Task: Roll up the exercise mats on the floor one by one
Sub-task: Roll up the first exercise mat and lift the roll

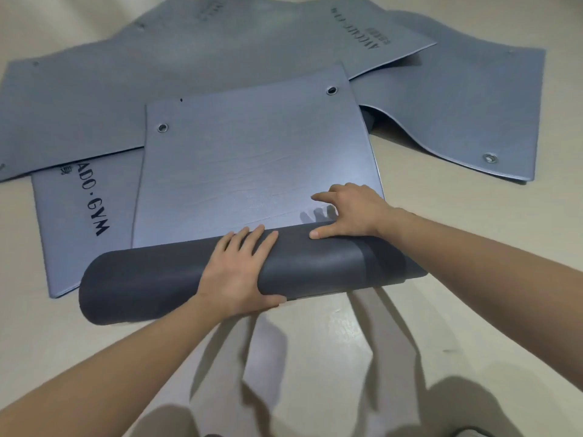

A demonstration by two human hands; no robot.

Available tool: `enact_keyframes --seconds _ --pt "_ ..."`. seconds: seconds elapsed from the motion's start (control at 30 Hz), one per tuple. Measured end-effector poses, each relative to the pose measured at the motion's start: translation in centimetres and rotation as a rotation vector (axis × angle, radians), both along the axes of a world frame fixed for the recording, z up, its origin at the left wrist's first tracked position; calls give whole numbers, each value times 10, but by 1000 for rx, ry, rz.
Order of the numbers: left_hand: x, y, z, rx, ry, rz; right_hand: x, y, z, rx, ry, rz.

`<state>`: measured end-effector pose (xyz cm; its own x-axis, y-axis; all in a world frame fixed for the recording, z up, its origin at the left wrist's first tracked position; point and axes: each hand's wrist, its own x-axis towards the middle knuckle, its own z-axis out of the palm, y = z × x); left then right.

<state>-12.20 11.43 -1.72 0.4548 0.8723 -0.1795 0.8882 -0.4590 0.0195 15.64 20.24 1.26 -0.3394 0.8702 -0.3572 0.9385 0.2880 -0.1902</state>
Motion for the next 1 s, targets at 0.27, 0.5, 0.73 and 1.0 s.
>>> enact_keyframes --seconds 0.27,0.5,0.73,1.0 --pt "-5 72 23 -279 -130 29 11 -43 -15 321 -10 257" --pt "-12 95 21 -108 -19 -3 6 -46 -29 374 -200 161" --pt "-2 82 16 102 -89 47 7 14 -12 135 -124 102" --pt "6 103 14 -18 102 73 5 50 -1 -30 -41 66"
